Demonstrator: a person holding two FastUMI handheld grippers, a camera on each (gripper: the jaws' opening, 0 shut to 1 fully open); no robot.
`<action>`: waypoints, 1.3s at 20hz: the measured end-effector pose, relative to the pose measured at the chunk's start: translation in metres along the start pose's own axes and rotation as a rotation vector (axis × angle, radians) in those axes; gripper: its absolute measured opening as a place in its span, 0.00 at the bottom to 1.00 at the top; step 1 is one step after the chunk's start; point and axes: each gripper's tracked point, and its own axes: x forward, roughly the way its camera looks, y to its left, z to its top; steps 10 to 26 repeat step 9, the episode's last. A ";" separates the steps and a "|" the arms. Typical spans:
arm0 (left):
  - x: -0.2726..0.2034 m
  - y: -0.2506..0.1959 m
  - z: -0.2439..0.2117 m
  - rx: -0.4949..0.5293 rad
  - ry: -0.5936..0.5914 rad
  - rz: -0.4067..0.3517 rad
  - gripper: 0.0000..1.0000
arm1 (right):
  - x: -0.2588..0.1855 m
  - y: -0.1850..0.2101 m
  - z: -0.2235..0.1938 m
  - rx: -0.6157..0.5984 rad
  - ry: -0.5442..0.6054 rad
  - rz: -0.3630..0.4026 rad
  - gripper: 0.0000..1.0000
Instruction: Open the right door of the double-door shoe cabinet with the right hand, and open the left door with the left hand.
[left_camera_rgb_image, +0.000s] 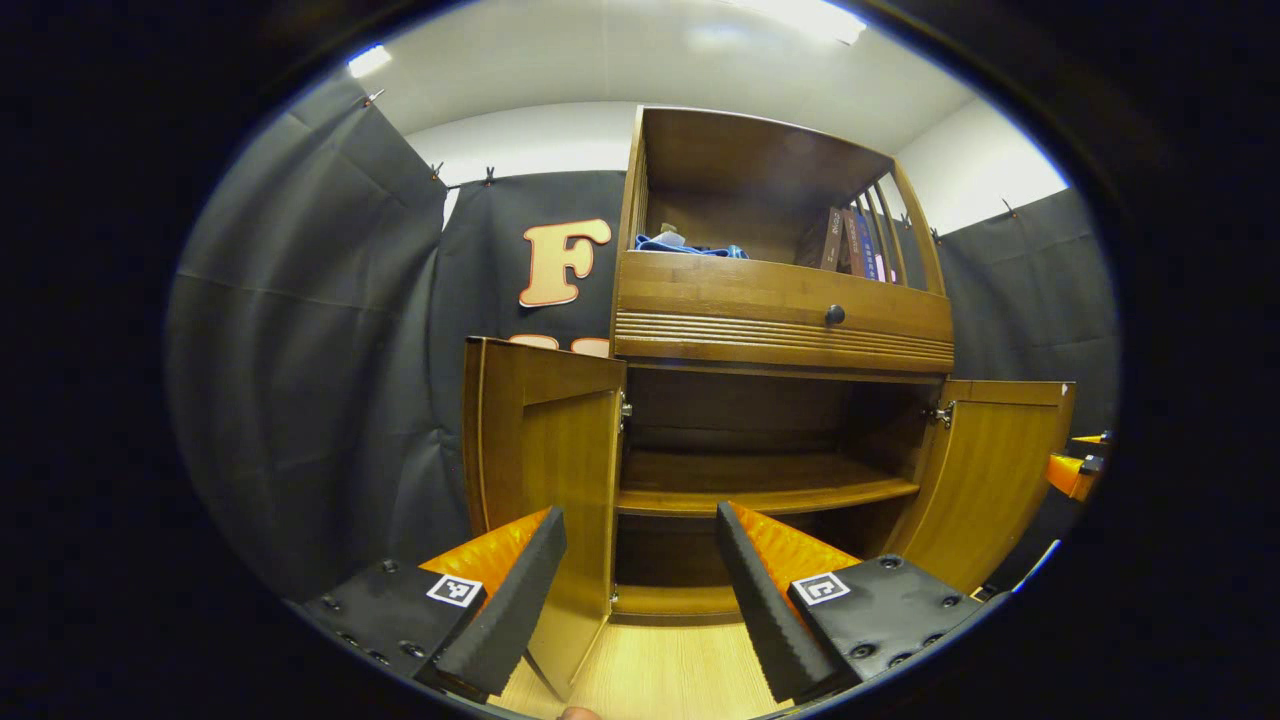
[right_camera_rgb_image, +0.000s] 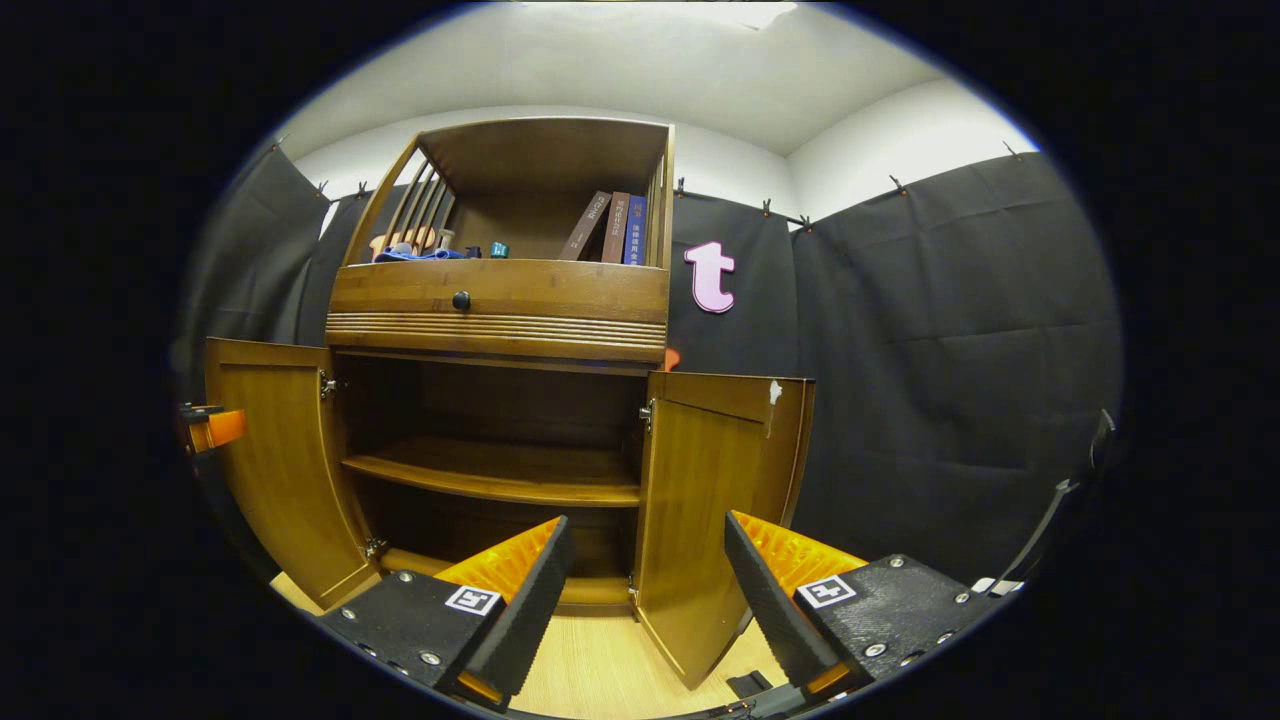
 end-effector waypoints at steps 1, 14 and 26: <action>0.000 0.001 0.001 0.000 -0.002 0.001 0.94 | 0.000 0.001 0.000 0.000 0.001 0.000 0.92; 0.000 0.006 0.009 0.018 -0.023 0.004 0.94 | -0.002 0.006 0.002 0.002 -0.005 -0.005 0.92; 0.000 0.006 0.009 0.018 -0.023 0.004 0.94 | -0.002 0.006 0.002 0.002 -0.005 -0.005 0.92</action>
